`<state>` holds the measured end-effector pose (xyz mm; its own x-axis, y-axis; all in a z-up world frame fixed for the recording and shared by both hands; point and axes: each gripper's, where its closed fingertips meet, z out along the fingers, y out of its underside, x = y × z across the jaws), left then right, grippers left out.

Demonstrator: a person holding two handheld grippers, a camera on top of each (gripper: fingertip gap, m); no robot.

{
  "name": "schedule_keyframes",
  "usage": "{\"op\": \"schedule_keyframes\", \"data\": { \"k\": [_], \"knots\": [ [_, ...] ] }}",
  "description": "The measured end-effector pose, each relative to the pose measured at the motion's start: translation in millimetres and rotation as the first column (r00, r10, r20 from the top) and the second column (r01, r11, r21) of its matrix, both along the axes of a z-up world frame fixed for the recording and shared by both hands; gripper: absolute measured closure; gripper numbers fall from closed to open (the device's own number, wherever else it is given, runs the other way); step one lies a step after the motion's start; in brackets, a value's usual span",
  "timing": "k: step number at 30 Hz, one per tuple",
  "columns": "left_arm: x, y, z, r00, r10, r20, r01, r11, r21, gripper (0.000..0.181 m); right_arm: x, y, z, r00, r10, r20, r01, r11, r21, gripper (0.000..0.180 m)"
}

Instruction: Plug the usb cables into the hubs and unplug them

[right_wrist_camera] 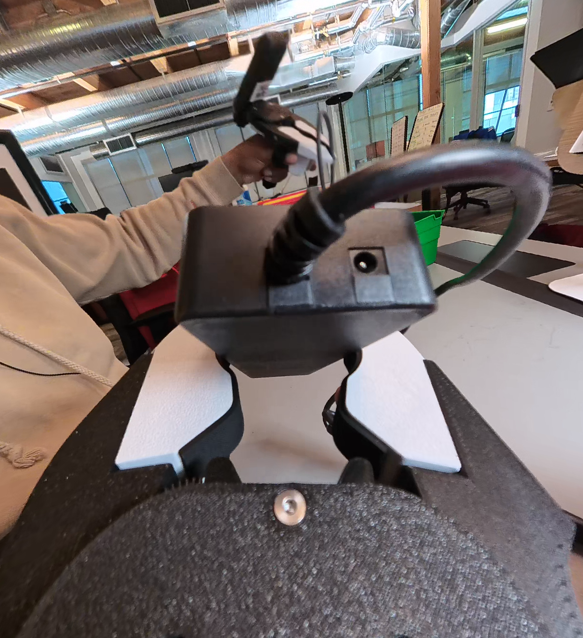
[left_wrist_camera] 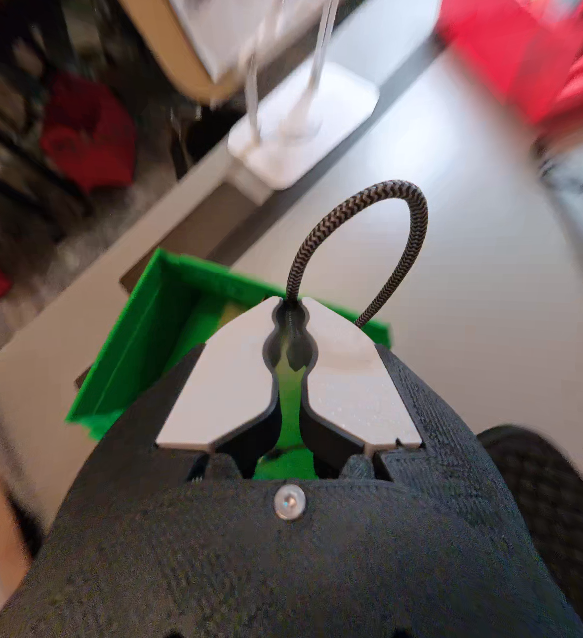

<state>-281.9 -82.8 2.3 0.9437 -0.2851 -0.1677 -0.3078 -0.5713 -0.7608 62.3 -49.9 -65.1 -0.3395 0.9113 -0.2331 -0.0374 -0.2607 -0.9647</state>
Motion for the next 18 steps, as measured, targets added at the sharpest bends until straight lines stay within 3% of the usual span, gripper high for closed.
{"op": "schedule_keyframes", "data": {
  "k": [3, 6, 8, 12, 15, 18],
  "knots": [
    [53, -2, 28, 0.981, -0.125, 0.15, 0.101, 0.982, 0.158, 0.175, 1, 1, 1, 1.0, -0.006, -0.006, 0.006, 1.0, 0.0, 0.117],
    [108, -3, 19, 0.921, -0.232, 0.314, 0.167, 0.961, 0.221, 0.175, 3, 6, 2, 1.0, -0.023, -0.008, 0.023, 1.0, 0.01, 0.116],
    [143, -4, -6, 0.845, -0.249, 0.473, 0.177, 0.966, 0.191, 0.175, 6, 11, 3, 0.999, -0.04, -0.014, 0.04, 0.999, 0.009, 0.116],
    [198, -4, -91, 0.715, -0.121, 0.689, 0.187, 0.982, -0.022, 0.175, 11, 21, 5, 0.998, -0.065, -0.02, 0.065, 0.998, -0.002, 0.116],
    [222, -12, -151, 0.703, -0.024, 0.711, 0.217, 0.959, -0.182, 0.175, 13, 25, 4, 0.998, -0.065, -0.015, 0.065, 0.998, -0.018, 0.116],
    [221, -15, -177, 0.734, 0.015, 0.679, 0.209, 0.946, -0.247, 0.175, 13, 22, 3, 0.998, -0.055, -0.012, 0.055, 0.998, -0.007, 0.116]
  ]
}}
